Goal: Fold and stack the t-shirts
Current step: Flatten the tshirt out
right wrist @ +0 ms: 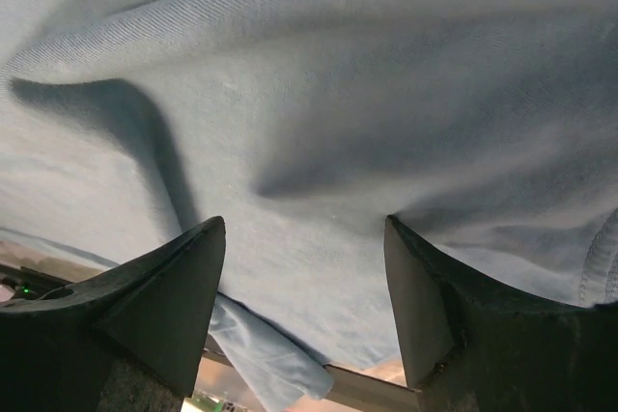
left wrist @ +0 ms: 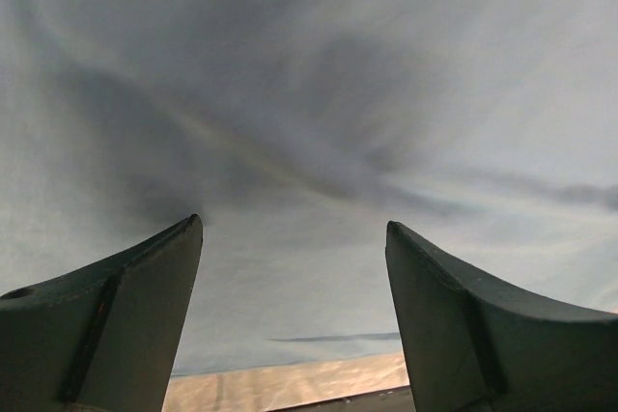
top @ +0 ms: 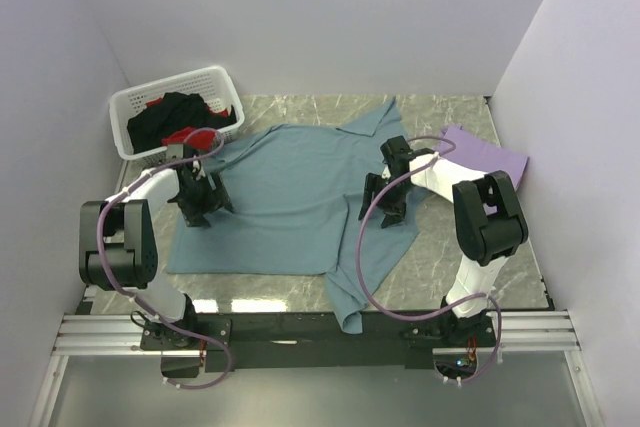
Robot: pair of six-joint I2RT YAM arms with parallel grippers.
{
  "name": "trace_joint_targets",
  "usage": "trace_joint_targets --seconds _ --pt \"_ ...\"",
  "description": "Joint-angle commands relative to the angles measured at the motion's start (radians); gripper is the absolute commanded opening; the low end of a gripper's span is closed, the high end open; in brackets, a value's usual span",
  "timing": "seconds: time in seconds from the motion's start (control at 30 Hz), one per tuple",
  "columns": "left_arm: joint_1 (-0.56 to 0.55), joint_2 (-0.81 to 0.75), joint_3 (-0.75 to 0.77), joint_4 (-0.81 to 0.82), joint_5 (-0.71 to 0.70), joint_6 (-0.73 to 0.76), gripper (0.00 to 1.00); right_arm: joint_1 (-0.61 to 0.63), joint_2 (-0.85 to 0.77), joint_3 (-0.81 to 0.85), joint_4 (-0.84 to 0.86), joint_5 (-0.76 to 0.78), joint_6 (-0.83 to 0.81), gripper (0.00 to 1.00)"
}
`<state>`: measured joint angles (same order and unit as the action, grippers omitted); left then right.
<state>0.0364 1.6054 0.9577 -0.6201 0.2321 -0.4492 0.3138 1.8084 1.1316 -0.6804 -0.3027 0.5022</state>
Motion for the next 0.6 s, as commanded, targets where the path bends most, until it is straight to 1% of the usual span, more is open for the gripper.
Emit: trace_joint_targets --seconds 0.0,0.13,0.3,0.47,0.57 --pt "0.014 -0.009 -0.031 0.019 -0.050 0.012 0.82 0.001 -0.001 -0.003 0.052 0.036 0.004 0.73" --pt "0.022 0.019 -0.036 0.033 -0.096 0.033 0.82 -0.013 0.035 -0.004 0.030 0.077 0.007 0.73" --pt "0.023 0.051 0.009 0.034 -0.119 0.049 0.82 -0.077 0.042 -0.004 0.009 0.096 0.010 0.73" --pt "0.023 0.076 0.062 0.049 -0.096 0.044 0.82 -0.151 0.052 0.043 -0.024 0.113 -0.017 0.73" --pt "0.020 0.100 0.091 0.068 -0.050 0.043 0.82 -0.199 0.069 0.091 -0.036 0.105 -0.033 0.73"
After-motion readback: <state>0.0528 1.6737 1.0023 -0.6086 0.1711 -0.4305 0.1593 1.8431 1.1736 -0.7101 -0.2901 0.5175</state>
